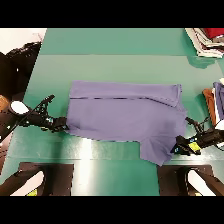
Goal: Fold the shirts.
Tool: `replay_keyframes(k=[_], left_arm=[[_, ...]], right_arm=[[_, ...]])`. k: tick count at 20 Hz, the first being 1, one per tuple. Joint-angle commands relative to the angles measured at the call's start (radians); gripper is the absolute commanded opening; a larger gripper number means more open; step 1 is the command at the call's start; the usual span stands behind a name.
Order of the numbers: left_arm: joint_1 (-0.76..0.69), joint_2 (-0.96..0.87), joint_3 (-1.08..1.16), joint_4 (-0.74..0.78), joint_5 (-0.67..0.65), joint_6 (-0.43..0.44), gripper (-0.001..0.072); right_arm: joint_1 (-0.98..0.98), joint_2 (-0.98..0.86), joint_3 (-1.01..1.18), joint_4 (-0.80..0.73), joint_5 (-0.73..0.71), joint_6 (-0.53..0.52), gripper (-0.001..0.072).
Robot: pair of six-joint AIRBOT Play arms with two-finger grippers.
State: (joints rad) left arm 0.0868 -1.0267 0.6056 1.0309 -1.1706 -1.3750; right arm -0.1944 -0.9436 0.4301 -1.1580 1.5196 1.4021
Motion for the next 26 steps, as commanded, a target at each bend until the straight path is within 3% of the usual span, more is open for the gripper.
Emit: replay_keyframes(k=[1,6,10,15,21,26], left_arm=[[0.0,0.018,0.001,0.015,-0.027,0.013,0.0026],[0.0,0.27,0.002,0.075,-0.089,-0.042,0.0026],[0.0,0.259,0.083,0.016,-0.021,-0.066,0.0026],[0.0,0.083,0.261,0.015,0.138,-0.064,0.0026],[0.0,-0.308,0.489,-0.045,0.197,-0.031,0.0027],[0.0,-0.522,0.657,-0.077,0.254,-0.031,0.0027]], right_arm=[[0.026,0.006,0.02,0.003,0.025,-0.018,0.0016],[0.026,0.18,0.184,-0.031,0.025,-0.027,0.0015],[0.027,0.13,0.379,-0.018,-0.036,-0.027,0.0014],[0.031,-0.126,0.605,-0.015,-0.117,-0.035,0.0014],[0.124,-0.419,0.859,-0.014,-0.188,-0.034,0.0014],[0.16,-0.626,1.068,-0.01,-0.208,-0.03,0.0015]])
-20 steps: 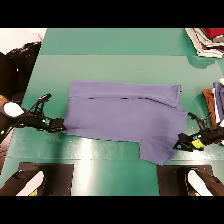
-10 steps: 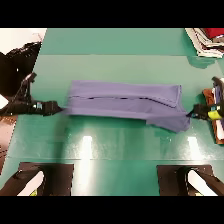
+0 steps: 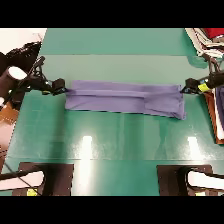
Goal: Fold the shirts.
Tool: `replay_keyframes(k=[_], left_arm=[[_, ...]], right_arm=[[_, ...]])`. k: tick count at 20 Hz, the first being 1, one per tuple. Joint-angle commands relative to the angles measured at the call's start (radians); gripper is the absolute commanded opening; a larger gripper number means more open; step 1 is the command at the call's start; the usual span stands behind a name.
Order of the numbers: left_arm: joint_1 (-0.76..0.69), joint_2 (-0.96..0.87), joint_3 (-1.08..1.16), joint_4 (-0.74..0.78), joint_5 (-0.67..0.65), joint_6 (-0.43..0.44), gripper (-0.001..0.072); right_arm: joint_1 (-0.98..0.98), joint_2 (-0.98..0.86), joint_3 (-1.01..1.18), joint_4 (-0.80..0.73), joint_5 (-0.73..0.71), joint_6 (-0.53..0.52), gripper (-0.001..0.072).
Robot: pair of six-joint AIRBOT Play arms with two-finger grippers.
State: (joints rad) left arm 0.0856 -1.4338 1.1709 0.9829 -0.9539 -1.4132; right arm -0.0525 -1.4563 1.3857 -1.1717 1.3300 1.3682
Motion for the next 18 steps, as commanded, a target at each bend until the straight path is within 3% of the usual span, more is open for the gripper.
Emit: replay_keyframes(k=[1,3,4,5,6,7,10,11,12,13,16,17,18], left_arm=[[0.001,-0.137,0.114,-0.035,0.051,0.008,0.0028],[0.001,-0.149,0.131,-0.051,0.111,0.007,0.0032],[0.001,-0.149,0.132,-0.069,0.138,0.007,0.0244],[0.001,-0.149,0.132,-0.083,0.149,0.006,0.0529],[0.001,-0.148,0.132,-0.092,0.146,0.007,0.0622],[0.001,-0.146,0.132,-0.098,0.13,0.007,0.0625],[0.001,-0.146,0.132,-0.106,0.013,0.013,0.0604],[0.001,-0.146,0.132,-0.106,-0.028,0.033,0.0387],[0.001,-0.146,0.132,-0.107,-0.064,0.058,0.0104],[0.001,-0.146,0.131,-0.107,-0.091,0.072,0.0036],[-0.018,-0.146,0.131,-0.107,-0.142,0.078,0.0037],[-0.035,-0.146,0.131,-0.107,-0.146,0.078,0.0037],[-0.058,-0.146,0.131,-0.107,-0.145,0.078,0.0037]], right_arm=[[0.018,-0.147,0.149,0.019,-0.016,0.004,0.0015],[0.014,-0.209,0.215,0.09,-0.019,0.004,0.0015],[0.015,-0.232,0.242,0.113,-0.023,0.003,0.0019],[0.015,-0.253,0.273,0.116,-0.027,0.003,0.0127],[0.015,-0.269,0.299,0.115,-0.026,0.003,0.0368],[0.011,-0.277,0.319,0.115,-0.01,0.003,0.0476],[-0.029,-0.278,0.326,0.114,0.095,-0.031,0.0474],[-0.051,-0.278,0.321,0.115,0.14,-0.047,0.0471],[-0.08,-0.272,0.302,0.115,0.174,-0.054,0.0467],[-0.109,-0.261,0.272,0.117,0.188,-0.062,0.0466],[-0.197,-0.223,0.139,0.122,0.18,-0.099,0.0469],[-0.222,-0.223,0.103,0.138,0.177,-0.111,0.0499],[-0.249,-0.226,0.063,0.16,0.164,-0.119,0.06]])
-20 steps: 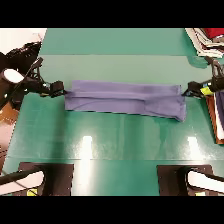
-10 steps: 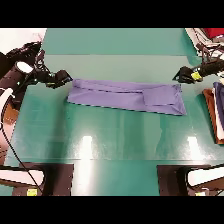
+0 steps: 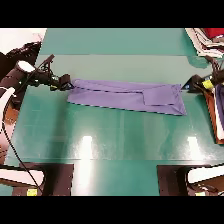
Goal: Fold the shirts.
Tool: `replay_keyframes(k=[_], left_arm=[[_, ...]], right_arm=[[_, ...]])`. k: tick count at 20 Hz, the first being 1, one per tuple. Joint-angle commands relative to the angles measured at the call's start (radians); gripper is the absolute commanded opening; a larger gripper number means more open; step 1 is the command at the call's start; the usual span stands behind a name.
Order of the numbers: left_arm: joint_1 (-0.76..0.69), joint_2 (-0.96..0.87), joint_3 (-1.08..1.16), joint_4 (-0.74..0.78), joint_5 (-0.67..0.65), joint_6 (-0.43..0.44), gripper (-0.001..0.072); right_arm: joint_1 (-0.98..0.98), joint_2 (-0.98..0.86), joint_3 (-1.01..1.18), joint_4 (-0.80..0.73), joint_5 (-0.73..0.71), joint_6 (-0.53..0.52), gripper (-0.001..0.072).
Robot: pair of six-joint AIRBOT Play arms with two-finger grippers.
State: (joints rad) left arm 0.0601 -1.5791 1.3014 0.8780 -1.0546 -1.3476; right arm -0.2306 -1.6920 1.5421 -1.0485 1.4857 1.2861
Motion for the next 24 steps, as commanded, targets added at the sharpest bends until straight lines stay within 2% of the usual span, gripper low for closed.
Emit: replay_keyframes(k=[1,5,11,12,14,16,17,18,21,24], left_arm=[[-0.057,-0.001,0.0,-0.002,-0.042,0.012,0.0037],[-0.175,-0.001,0.0,-0.003,-0.03,0.011,0.0037],[-0.274,-0.001,0.0,-0.003,0.012,0.008,0.0028],[-0.284,-0.001,0.0,-0.003,0.024,-0.002,0.0027],[-0.31,-0.002,0.004,-0.004,0.081,-0.016,0.0027],[-0.342,-0.006,0.032,-0.002,0.149,-0.026,0.0027],[-0.359,-0.025,0.074,0.0,0.154,-0.026,0.0027],[-0.372,-0.05,0.125,0.004,0.148,-0.027,0.0027],[-0.411,-0.163,0.307,0.005,0.129,-0.062,0.0027],[-0.454,-0.311,0.49,0.005,0.099,-0.089,0.0027]], right_arm=[[-0.098,0.0,-0.124,0.063,-0.006,-0.045,0.063],[-0.143,-0.078,-0.18,0.188,-0.017,-0.11,0.063],[-0.06,-0.185,-0.108,0.242,-0.006,-0.136,0.0622],[-0.041,-0.192,-0.095,0.242,-0.001,-0.137,0.0601],[-0.013,-0.206,-0.071,0.241,0.016,-0.147,0.0475],[0.0,-0.21,-0.059,0.24,0.036,-0.161,0.0239],[0.0,-0.205,-0.059,0.246,0.041,-0.167,0.0111],[0.0,-0.196,-0.059,0.245,0.048,-0.17,0.0013],[-0.008,-0.109,-0.058,0.245,0.061,-0.167,0.0014],[0.003,-0.008,-0.009,0.246,0.079,-0.068,0.0013]])
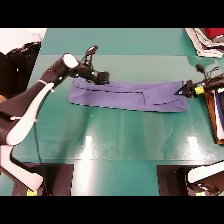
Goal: Fold the shirts.
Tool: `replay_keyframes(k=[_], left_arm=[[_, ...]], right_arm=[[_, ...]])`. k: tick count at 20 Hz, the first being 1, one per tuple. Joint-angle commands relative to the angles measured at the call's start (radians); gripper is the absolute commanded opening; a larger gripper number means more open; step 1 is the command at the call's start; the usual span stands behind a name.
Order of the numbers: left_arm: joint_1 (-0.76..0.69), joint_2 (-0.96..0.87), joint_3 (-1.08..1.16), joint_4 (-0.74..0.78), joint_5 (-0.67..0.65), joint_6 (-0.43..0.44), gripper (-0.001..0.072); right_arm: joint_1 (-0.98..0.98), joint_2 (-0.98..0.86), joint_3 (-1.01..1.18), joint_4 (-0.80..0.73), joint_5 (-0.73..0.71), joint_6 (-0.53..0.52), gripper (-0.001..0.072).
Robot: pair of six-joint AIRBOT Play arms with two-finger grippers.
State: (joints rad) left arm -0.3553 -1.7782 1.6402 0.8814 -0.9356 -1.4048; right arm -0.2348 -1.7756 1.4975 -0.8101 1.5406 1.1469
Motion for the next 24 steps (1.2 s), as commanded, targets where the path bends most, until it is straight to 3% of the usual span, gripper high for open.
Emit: replay_keyframes(k=[1,6,12,15,19,24], left_arm=[[-0.052,-0.164,0.209,0.001,-0.038,-0.043,0.0027],[-0.108,-0.318,0.333,-0.001,-0.079,-0.084,0.0027],[-0.141,-0.348,0.333,-0.002,-0.078,-0.081,0.0027],[-0.141,-0.351,0.333,-0.002,-0.077,-0.081,0.0028],[-0.138,-0.348,0.334,0.003,-0.085,-0.079,0.0027],[-0.052,-0.262,0.34,0.113,-0.203,-0.054,0.0027]], right_arm=[[0.02,0.095,0.082,0.007,0.044,0.105,0.0013],[0.146,0.114,0.368,0.008,0.101,0.224,0.0013],[0.376,0.092,0.587,0.008,0.016,0.252,0.0012],[0.48,0.092,0.555,0.04,-0.06,0.239,0.0013],[0.566,0.092,0.508,0.081,-0.14,0.141,0.0012],[0.614,0.084,0.526,0.078,-0.21,0.122,0.0013]])
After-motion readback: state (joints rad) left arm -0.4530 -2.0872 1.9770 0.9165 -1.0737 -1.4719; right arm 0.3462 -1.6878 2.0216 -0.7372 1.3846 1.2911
